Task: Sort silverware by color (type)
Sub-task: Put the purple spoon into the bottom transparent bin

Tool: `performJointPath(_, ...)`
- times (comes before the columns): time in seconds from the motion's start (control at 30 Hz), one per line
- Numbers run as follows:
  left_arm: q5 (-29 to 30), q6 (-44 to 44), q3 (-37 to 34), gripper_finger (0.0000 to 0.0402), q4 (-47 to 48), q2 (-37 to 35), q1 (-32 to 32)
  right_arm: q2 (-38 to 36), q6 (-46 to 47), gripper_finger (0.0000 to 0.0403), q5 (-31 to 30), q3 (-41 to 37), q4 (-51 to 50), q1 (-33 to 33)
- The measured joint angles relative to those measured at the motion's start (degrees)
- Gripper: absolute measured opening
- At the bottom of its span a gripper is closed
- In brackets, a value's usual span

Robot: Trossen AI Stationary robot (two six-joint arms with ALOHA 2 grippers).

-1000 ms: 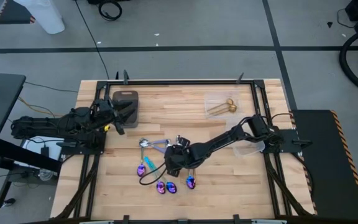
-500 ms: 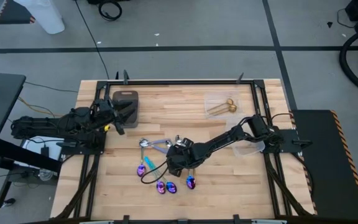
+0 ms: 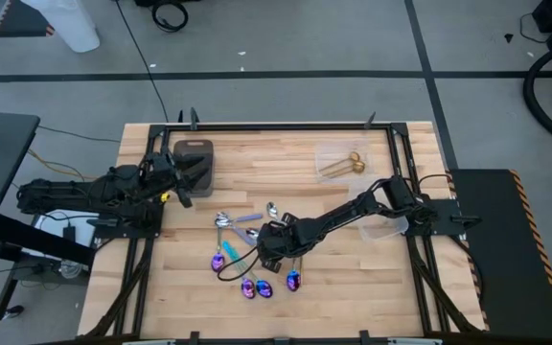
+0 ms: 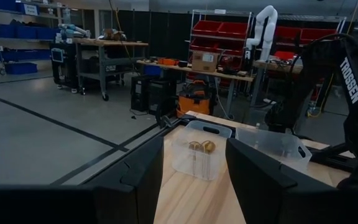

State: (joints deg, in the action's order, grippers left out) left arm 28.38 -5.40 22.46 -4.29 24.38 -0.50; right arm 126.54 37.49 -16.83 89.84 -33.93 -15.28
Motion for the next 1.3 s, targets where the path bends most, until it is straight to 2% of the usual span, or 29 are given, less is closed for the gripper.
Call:
performJointPath(0.2, -0.02, -0.01, 0.0, 0.0183, 0.04, 0.0, 0.01, 0.25, -0.43, 0.0058, 0.22, 1.6, -1.57, 0.74)
performJointPath(0.3, -0.04, -0.01, -0.02, 0.0183, 0.07, -0.02, -0.01, 0.57, -1.65, 0.0058, 0.17, 4.01, -5.55, 1.18)
performJointPath(0.77, -0.04, -0.01, -0.02, 0.0183, 0.41, -0.01, -0.01, 0.43, -4.14, 0.0059, -10.27, 18.0, -28.69, 1.19)
performJointPath(0.9, -0.04, -0.01, 0.0, 0.0183, 0.46, -0.02, -0.01, 0.42, -4.19, 0.0059, -11.11, 21.04, -35.13, 1.15)
performJointPath(1.17, -0.04, -0.01, -0.01, 0.0183, 0.48, -0.02, -0.01, -0.03, -5.08, 0.0059, -13.47, 29.82, -44.36, 0.78)
performJointPath(1.3, -0.04, -0.01, 0.0, 0.0183, 0.61, -0.02, -0.01, -3.11, -5.15, 0.0059, -15.6, 30.77, -45.84, 0.67)
